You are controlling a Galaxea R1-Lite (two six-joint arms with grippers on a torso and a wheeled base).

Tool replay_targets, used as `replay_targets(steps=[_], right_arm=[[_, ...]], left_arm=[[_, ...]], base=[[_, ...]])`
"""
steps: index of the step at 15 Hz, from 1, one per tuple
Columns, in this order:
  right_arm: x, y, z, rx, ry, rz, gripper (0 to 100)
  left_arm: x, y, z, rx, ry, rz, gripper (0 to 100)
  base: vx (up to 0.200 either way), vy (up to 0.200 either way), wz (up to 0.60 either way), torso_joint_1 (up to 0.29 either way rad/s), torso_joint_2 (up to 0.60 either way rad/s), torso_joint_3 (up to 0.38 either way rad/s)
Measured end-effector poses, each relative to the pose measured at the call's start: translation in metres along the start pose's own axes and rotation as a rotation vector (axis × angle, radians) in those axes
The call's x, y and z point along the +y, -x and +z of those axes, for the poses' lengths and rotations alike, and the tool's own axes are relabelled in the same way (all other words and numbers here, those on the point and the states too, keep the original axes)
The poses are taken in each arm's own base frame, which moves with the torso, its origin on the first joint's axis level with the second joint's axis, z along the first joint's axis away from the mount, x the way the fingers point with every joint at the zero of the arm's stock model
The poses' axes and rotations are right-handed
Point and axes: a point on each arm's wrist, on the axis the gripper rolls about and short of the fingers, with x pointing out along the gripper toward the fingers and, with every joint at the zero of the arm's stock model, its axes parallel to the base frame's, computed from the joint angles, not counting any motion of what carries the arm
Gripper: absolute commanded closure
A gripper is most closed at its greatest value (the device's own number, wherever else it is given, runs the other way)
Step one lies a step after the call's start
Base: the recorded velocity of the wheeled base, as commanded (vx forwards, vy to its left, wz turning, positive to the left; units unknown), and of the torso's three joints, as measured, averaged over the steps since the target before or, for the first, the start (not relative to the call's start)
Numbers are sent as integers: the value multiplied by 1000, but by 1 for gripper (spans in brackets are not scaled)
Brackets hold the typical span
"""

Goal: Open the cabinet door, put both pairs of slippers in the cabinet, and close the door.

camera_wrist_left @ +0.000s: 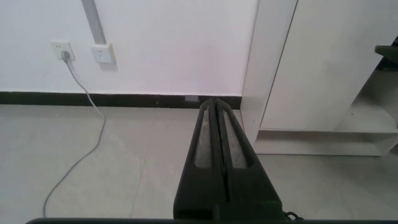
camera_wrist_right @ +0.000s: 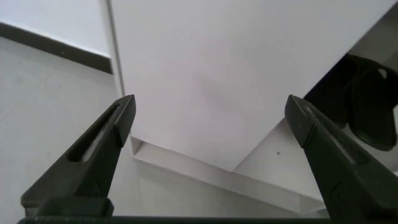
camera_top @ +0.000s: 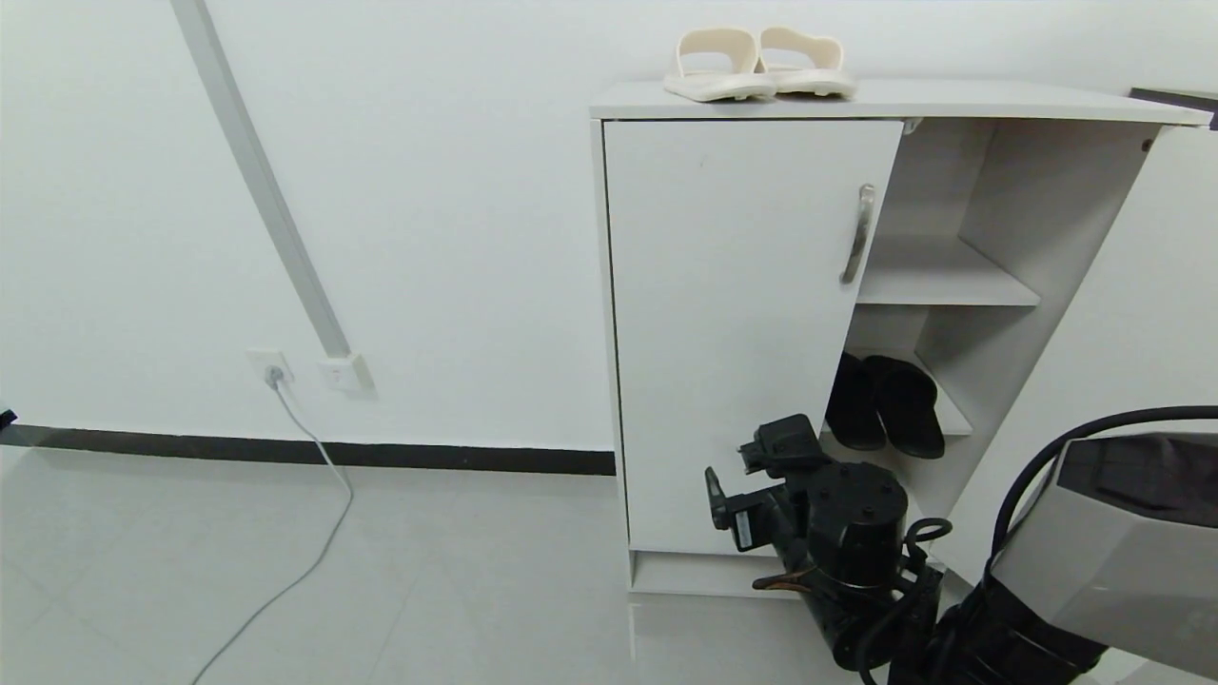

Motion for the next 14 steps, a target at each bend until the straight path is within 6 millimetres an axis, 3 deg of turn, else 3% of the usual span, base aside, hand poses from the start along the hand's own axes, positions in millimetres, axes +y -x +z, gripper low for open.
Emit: replay_targets(steps=[10, 14], right_arm=[[-1, 0, 2, -21, -15, -3, 0], [2, 3, 8, -55, -27, 34, 0]], left_arm=[[0, 0, 0, 0, 0, 0, 100], [0, 0, 0, 1, 0, -2, 100]], base=[[0, 0, 0, 0, -10, -9], [0, 0, 0, 27, -244, -325]])
